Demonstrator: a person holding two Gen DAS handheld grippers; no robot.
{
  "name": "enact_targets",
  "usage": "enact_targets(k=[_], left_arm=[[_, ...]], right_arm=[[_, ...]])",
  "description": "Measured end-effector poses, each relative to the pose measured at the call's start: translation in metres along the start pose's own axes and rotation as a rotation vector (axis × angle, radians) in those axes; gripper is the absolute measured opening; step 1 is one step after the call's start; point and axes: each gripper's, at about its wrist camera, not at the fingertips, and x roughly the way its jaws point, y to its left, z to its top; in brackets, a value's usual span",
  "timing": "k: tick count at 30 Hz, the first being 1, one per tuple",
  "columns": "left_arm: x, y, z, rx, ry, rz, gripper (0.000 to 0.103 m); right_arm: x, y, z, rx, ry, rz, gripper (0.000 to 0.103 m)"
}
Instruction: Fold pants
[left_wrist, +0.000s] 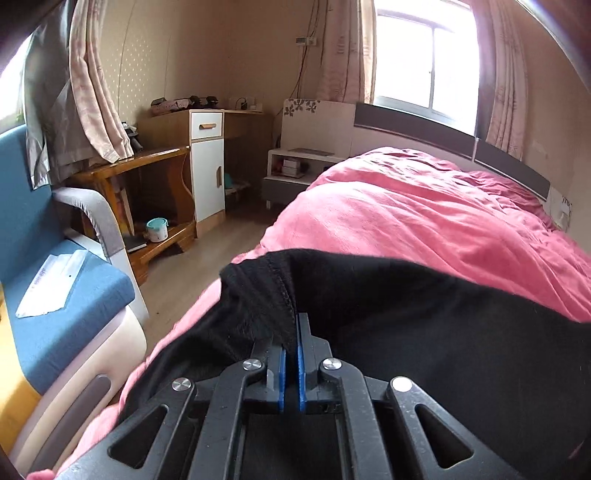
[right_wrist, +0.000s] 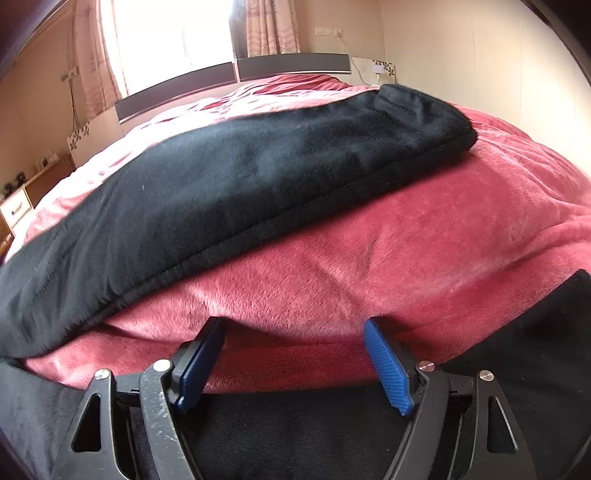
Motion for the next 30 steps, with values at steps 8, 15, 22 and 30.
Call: enact_targets(k=[8, 15, 22, 30], left_arm=[[0.0, 0.0, -0.018, 0.006, 0.019, 0.017, 0.004], [0.007, 0.002, -0.028, -0.016, 0.056, 0.0, 0.005], [0.012, 0.002, -0.03, -0.012, 0.081, -0.003, 0.005], [0.019, 0.001, -0.028, -0.005, 0.105, -0.008, 0.005]], right_arm=[[-0.042, -0.043, 0.045, 0.151, -0.067, 0.04, 0.073], [-0.044, -0.077, 0.111, 0.222, -0.034, 0.051, 0.08], [-0.007, -0.097, 0.176, 0.246, 0.042, 0.005, 0.084], [0.058, -0.081, 0.22, 0.124, 0.163, -0.13, 0.082]])
